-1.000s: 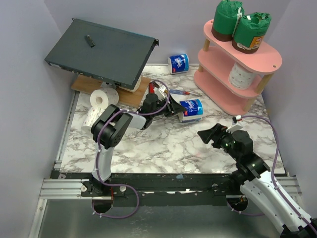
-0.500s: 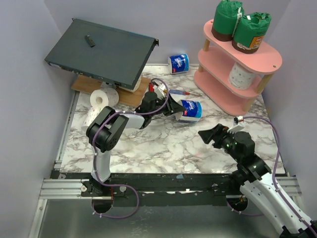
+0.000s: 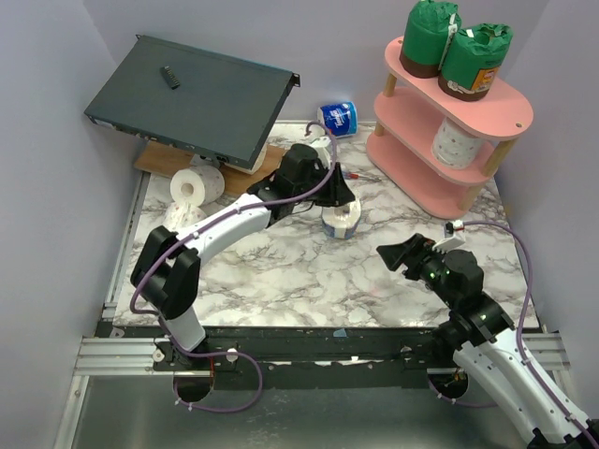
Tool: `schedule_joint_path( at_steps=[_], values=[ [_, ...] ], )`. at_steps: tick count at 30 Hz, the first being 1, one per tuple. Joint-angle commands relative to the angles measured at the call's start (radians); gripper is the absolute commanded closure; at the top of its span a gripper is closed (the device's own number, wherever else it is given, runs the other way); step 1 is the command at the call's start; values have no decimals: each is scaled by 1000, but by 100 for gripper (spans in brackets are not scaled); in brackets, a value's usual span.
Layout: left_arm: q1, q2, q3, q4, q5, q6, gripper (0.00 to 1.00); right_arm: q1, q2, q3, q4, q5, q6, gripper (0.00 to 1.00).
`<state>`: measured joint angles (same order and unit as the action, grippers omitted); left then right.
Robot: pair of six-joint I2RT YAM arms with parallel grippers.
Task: Place and organize the paper towels onto the shelf
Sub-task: Adjust the paper towel at the center of the board, then pick up the paper towel from the center of the board.
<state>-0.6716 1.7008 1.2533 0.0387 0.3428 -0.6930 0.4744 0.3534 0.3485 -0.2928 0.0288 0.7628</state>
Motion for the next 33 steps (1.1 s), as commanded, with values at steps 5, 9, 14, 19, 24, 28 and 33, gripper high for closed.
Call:
schedule_joint_path(
  at_steps=[5,9,14,19,24,28,33],
  values=[
    [-172,14,237,-494,-296,332,86,6,51,51,-79,122,38,16],
    [-182,-4,187,-455,-311,293,86,6,45,60,-86,128,40,16],
    [-181,-107,111,-409,-384,260,75,5,51,81,-75,126,17,16],
    [-169,-230,39,-398,-447,205,49,6,250,229,-82,150,-71,19],
    [-156,-372,-108,-351,-466,135,41,14,520,437,-118,143,-172,23],
    [-155,-483,-237,-319,-477,92,40,65,637,560,-130,207,-255,22],
    [-154,-594,-393,-287,-474,49,39,228,848,715,-164,354,-340,22]
  ],
)
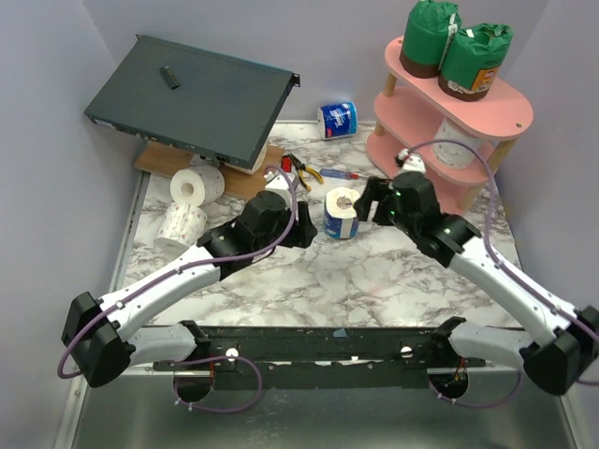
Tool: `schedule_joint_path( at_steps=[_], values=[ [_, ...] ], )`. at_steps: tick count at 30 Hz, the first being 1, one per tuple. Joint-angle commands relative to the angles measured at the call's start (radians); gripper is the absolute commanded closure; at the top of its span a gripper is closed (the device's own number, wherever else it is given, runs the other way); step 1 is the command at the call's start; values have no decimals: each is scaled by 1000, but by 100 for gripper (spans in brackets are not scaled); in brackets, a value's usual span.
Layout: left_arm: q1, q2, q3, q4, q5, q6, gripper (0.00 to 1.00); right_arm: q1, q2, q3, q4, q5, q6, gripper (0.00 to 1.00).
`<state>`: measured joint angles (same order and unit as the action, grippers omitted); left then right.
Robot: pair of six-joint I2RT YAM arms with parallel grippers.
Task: Place and organize the paper towels onto the shelf
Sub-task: Pick up the paper towel from the center of the board.
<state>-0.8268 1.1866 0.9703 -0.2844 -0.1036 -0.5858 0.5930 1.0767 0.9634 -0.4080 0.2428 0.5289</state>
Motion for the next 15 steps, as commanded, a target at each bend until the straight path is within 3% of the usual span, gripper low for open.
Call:
schedule_joint_path(
  at_steps=[1,5,15],
  values=[
    [1,-101,-139,48,-29,-67,39,138,163,125,-49,161,-122,22],
    [3,-205,-250,66,-33,-96,39,169,320,216,-45,140,-156,22],
    [3,-424,-437,27,-42,-135,39,176,525,354,-6,128,-232,22]
  ],
)
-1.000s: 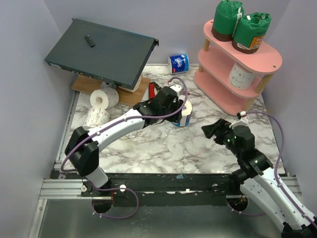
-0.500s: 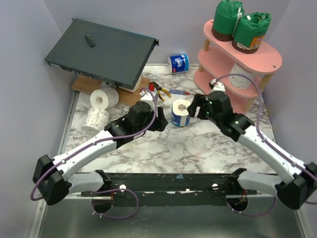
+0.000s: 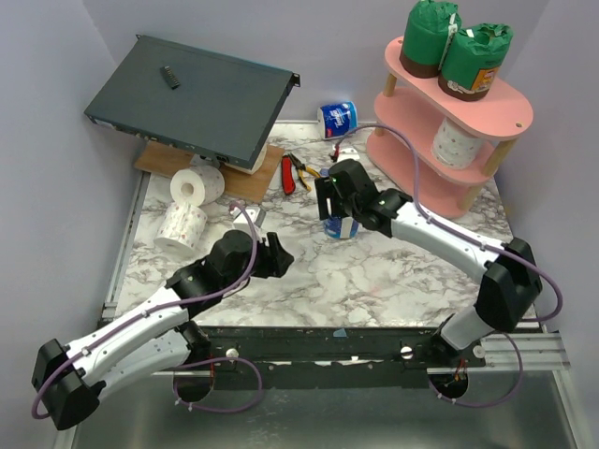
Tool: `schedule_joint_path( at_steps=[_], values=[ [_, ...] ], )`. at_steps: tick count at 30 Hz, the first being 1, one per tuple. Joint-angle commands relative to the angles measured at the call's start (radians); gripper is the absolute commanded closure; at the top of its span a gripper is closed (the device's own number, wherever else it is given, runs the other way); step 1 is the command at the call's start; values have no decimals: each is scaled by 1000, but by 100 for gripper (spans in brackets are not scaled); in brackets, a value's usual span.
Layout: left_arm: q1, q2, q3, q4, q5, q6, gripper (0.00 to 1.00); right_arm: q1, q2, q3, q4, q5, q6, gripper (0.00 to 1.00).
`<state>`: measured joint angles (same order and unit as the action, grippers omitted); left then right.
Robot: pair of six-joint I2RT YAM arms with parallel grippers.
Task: Place and organize the paper towels onto the shelf
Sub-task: Pick up the paper towel from the center of the board.
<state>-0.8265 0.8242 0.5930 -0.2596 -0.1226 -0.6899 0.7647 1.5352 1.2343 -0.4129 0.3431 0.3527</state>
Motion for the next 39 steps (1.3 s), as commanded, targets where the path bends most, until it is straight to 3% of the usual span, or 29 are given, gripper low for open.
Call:
schedule_joint_path(
  at_steps=[1,12,25,39],
  values=[
    [3,-74,-73,-2,-22,-35,39,5,87,101,-8,31,-59,22],
    [2,-185,-170,-29,-28,-47,37,5,224,190,-47,40,-71,27],
    [3,-192,-216,-16,-8,-72,36,5,297,196,-77,106,-69,28],
    [2,-202,-233,-12,1,-76,36,5,344,201,-110,138,-66,47]
  ],
)
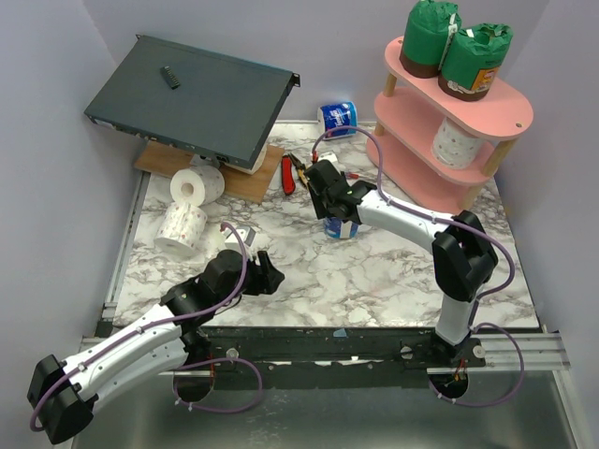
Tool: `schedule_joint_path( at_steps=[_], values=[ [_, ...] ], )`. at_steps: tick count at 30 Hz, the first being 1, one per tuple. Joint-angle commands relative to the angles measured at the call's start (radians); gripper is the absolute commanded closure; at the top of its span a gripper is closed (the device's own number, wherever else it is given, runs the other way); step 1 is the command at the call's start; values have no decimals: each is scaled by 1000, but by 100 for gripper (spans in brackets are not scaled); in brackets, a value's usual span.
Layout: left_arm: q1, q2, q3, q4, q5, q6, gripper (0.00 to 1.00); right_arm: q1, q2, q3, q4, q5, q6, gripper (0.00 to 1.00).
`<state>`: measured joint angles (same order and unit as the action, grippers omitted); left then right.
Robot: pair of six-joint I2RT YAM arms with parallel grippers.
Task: Place and organize the paper towels onto the shelf
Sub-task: Pick up the paper towel from the center of the board, then place the paper towel on the shelf.
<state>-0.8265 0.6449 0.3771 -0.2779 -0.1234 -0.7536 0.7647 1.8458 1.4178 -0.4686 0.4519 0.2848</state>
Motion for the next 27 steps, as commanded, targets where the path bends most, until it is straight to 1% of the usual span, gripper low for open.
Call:
schedule_joint_path(
  at_steps=[1,5,9,13,18,23,27],
  values=[
    [2,-27,-19,5,3,-15,36,5,27,15,-55,37,3,49],
    [3,-38,-24,2,4,-19,36,5,-25,3,-52,74,4,60],
    [2,-36,-27,13,9,-17,36,2,-84,-9,-69,131,-7,65],
    [3,-24,-25,31,17,-13,36,-18,-140,-21,-100,176,-7,66],
    [3,0,-19,54,35,-9,36,-96,-215,-79,-109,203,32,67],
    [2,31,-20,93,65,-9,36,-200,-283,-158,-42,221,73,67],
    [3,59,-19,121,87,-10,36,-268,-289,-177,-19,247,94,68]
  ],
)
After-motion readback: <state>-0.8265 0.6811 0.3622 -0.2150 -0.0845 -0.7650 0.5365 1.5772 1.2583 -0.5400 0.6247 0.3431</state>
